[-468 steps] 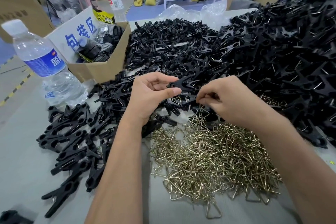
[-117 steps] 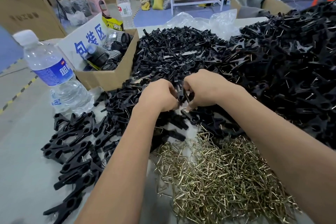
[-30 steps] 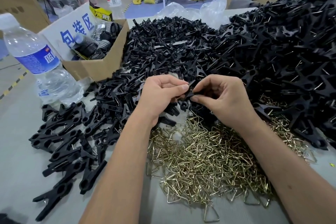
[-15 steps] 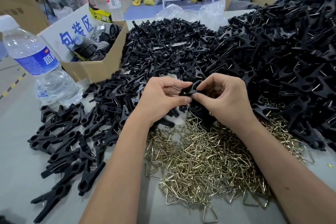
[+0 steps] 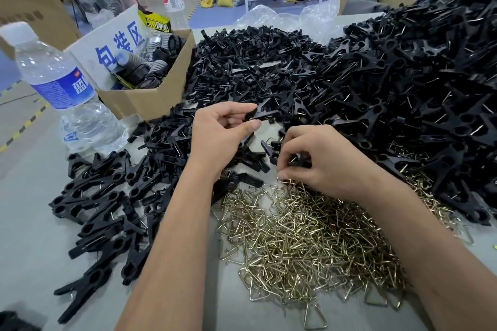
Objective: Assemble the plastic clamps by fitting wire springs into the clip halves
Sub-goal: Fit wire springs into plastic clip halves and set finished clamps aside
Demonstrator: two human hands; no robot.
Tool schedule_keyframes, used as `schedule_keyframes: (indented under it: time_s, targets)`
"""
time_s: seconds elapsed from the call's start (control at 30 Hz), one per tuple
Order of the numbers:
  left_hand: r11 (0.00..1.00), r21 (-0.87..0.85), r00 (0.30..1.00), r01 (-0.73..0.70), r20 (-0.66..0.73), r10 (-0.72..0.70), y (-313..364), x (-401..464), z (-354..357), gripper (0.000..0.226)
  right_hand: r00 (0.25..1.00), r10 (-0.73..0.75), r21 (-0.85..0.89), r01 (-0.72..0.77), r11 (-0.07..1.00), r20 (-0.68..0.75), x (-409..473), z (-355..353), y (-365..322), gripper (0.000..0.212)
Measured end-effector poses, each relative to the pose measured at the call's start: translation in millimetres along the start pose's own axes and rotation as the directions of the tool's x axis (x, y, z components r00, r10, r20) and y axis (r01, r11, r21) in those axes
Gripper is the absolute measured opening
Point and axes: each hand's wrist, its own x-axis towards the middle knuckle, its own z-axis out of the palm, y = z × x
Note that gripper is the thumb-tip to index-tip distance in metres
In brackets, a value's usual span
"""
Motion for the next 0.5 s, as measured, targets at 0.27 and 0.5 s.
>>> schedule_keyframes:
  time_s: [0.27, 0.5]
  targets:
    - [1.0, 0.013, 1.0, 0.014, -0.003, -0.014, -0.5, -0.3, 0.9, 0.031, 0.996, 0.061, -0.208, -0.047, 0.977, 0.061, 2.6, 4.2, -2.0, 0.015]
    - [1.0, -0.009, 1.0, 0.014, 0.014, -0.014, 0.7, 0.8, -1.2, 0.032, 1.0, -0.031, 0.307, 0.03, 0.951, 0.0, -1.1, -2.0, -8.4, 0.007]
